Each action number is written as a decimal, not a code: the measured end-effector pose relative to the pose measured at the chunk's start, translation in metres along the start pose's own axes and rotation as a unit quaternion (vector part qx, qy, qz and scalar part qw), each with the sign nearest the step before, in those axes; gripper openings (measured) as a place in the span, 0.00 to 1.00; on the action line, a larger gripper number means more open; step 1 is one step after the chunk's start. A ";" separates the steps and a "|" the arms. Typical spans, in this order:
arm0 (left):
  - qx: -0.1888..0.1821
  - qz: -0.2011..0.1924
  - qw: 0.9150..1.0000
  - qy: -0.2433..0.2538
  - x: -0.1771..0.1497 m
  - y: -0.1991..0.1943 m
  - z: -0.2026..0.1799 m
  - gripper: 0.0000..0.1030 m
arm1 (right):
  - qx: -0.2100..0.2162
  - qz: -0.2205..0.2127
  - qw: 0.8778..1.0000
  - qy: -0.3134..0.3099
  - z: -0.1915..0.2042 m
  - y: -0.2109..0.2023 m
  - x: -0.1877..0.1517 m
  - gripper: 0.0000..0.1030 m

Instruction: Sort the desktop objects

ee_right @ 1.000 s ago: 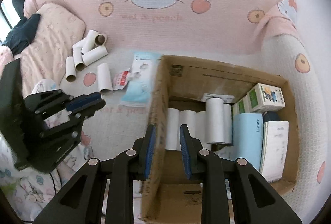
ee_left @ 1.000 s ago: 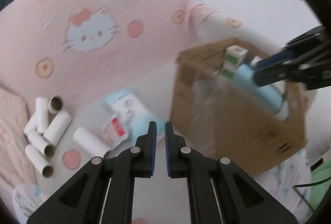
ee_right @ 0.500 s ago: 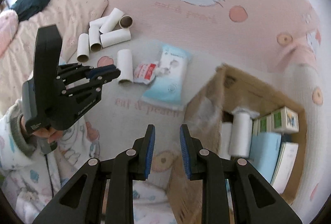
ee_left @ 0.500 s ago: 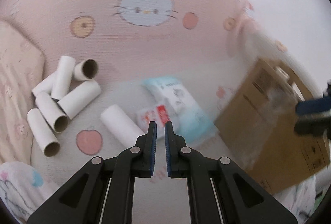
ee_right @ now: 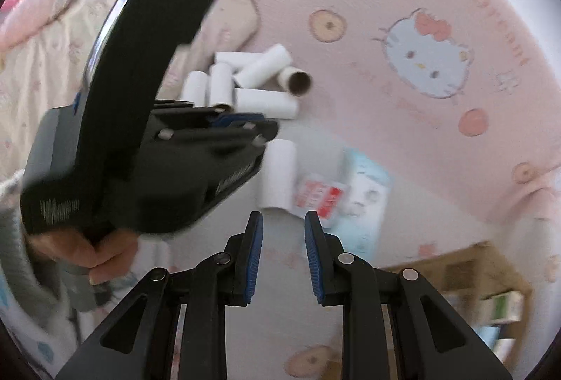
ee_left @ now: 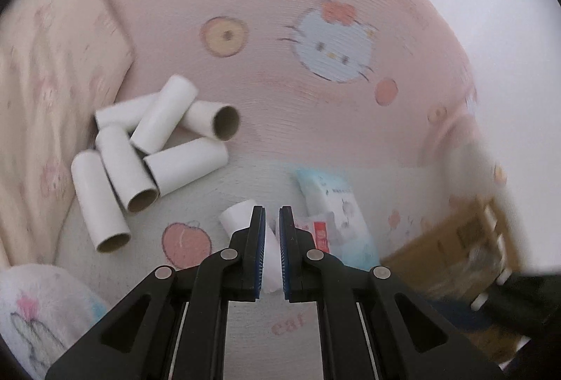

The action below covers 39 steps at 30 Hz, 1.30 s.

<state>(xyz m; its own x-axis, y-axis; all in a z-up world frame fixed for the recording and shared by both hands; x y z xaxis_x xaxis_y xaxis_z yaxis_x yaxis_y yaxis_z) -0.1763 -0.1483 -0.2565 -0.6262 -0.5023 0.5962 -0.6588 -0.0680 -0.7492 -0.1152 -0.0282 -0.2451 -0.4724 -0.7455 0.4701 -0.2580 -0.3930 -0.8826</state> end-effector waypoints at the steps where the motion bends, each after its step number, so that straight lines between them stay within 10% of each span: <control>1: -0.002 0.005 1.000 -0.014 0.002 0.003 0.005 0.07 | 0.015 -0.002 1.000 0.009 0.000 0.003 0.000 0.20; 12: -0.109 0.151 0.969 -0.163 -0.012 0.055 0.023 0.07 | 0.084 -0.023 0.991 0.104 -0.024 0.053 0.007 0.20; 39: -0.083 0.250 0.935 -0.239 -0.040 0.123 0.024 0.30 | 0.147 0.007 0.964 0.219 -0.067 0.136 0.006 0.31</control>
<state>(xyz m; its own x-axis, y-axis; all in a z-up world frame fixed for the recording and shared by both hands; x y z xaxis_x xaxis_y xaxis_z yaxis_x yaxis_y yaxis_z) -0.2226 -0.1574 -0.3796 -0.6413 -0.7661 -0.0425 -0.4148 0.3928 -0.8208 -0.2096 -0.0495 -0.3619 -0.8020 -0.4775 0.3589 -0.0298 -0.5681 -0.8224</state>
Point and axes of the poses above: each gripper's, at about its wrist camera, not at the fingertips, and y roughly the way its jaws point, z to its left, x to its top, the point moved 9 cm from there along y, roughly the way its jaws point, and after that the axes turned 13 degrees about x, right-handed, at the moved point
